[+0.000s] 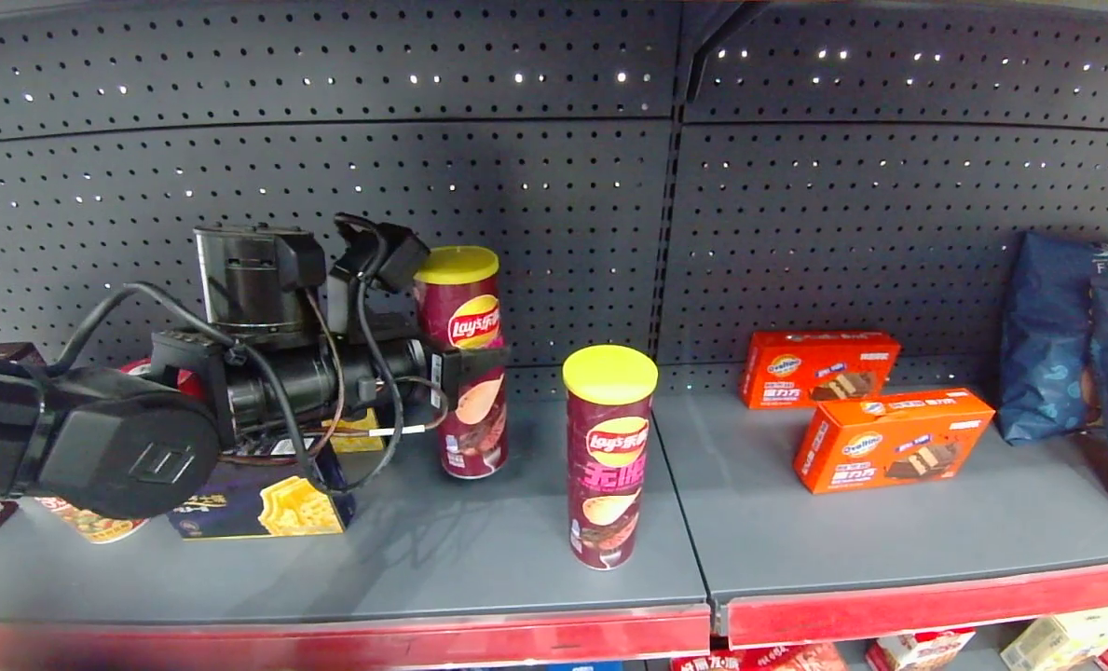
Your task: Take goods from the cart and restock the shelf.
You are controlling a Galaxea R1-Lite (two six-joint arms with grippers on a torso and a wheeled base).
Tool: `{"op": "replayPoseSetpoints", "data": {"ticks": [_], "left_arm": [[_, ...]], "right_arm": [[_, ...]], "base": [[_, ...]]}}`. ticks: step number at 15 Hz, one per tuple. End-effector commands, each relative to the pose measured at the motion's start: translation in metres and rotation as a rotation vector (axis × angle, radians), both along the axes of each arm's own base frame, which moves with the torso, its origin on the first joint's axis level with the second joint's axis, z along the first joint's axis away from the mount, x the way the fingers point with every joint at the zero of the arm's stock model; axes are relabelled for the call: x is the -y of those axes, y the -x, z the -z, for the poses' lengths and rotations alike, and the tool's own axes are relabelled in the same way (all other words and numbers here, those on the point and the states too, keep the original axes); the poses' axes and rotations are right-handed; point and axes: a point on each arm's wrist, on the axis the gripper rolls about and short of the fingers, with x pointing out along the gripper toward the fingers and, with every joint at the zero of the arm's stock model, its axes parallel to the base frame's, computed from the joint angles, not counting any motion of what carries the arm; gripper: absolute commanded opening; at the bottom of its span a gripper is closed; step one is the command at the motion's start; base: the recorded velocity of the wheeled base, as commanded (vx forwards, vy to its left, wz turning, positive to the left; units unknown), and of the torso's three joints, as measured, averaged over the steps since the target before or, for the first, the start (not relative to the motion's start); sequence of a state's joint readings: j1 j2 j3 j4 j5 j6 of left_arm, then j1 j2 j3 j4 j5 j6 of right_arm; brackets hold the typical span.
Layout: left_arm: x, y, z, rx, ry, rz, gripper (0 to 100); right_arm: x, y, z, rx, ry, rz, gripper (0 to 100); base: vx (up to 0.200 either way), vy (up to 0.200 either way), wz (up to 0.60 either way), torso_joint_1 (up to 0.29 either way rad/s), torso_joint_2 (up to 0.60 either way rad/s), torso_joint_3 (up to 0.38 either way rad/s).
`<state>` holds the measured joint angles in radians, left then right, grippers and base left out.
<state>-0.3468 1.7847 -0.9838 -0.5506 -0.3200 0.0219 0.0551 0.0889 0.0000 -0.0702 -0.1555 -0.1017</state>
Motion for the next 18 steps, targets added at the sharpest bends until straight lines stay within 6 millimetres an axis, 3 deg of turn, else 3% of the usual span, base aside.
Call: {"op": "replayPoseSetpoints", "data": {"ticks": [1,2,5,18], "left_arm": [[0.0,0.001,-0.006,0.019,0.007,0.002,0],[0.005,-0.005,-0.018,0.049,0.027,0.036,0],[0.009,-0.015,-0.016,0.022,0.021,0.042,0],[0.032,-0.048,0.023,-0.033,0.007,0.11,0]], "right_arm": [[0.0,0.0,0.0,-0.003,0.0,-0.001,100],[0.0,0.0,0.0,-0.003,0.0,-0.002,100],[0.0,0.0,0.0,-0.003,0.0,-0.002,100],[0.0,0.0,0.0,-0.003,0.004,-0.002,100]], "base": [[0.0,0.0,0.0,0.0,0.0,0.0],[0.0,0.0,0.0,0.0,0.0,0.0],[0.0,0.0,0.0,0.0,0.0,0.0],[0.0,0.0,0.0,0.0,0.0,0.0]]}}
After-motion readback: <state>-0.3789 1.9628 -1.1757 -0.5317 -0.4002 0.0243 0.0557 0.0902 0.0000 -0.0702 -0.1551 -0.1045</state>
